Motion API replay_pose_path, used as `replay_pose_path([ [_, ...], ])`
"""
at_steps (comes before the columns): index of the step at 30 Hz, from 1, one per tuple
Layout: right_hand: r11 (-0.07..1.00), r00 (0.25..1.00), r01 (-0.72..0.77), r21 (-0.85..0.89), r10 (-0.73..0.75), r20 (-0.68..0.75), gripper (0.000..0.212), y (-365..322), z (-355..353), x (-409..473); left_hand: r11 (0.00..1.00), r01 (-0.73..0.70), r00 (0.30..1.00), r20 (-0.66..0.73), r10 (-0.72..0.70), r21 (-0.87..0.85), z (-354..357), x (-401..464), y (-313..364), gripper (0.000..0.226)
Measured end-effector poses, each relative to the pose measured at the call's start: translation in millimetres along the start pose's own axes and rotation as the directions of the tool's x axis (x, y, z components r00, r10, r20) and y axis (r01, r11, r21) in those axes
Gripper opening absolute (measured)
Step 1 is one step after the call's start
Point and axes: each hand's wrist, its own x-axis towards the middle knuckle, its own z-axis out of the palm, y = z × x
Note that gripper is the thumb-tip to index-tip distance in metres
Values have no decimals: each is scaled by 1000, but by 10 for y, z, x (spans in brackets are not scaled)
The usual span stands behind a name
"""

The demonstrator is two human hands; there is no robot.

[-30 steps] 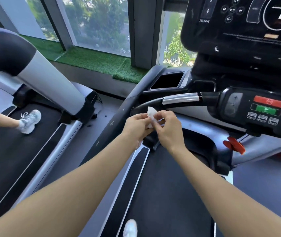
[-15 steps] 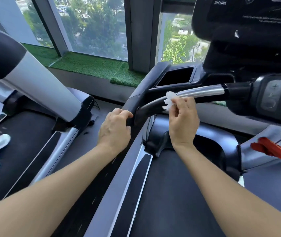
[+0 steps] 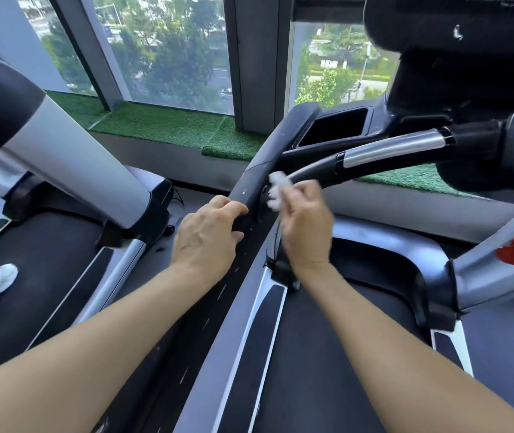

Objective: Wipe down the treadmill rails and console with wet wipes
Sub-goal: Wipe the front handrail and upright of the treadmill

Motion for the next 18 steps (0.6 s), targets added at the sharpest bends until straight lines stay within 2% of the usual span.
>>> replay_pose_path([
  [2,998,988,-40,-52,32,-152,26,77,-131,110,1000,-8,1000,3,8,7,-12,11,-22,38],
  [3,996,984,-50,-73,36,-177,23,84,-153,125,1000,-8,1000,2,8,2,-17,18,-31,38],
  [5,994,990,-79,-69,70,-126,25,86,-54,92,1000,-6,1000,-1,6,-11,-19,24,-45,38],
  [9,997,993,-38,-67,45,109,20,-40,272,-66,1000,-27,999,-27,27,-2,-14,22,-40,37],
  [11,994,988,-105,-35,108,113,17,-172,321,-105,999,-32,999,-28,32,9,-12,17,-36,36],
  [14,993,987,-66,-100,79,141,18,-205,265,-33,1000,-24,1000,-20,24,10,-20,13,-32,37],
  [18,956,992,-118,-270,128,21,12,-240,181,133,1000,-28,999,-19,28,-8,-15,6,-26,37],
])
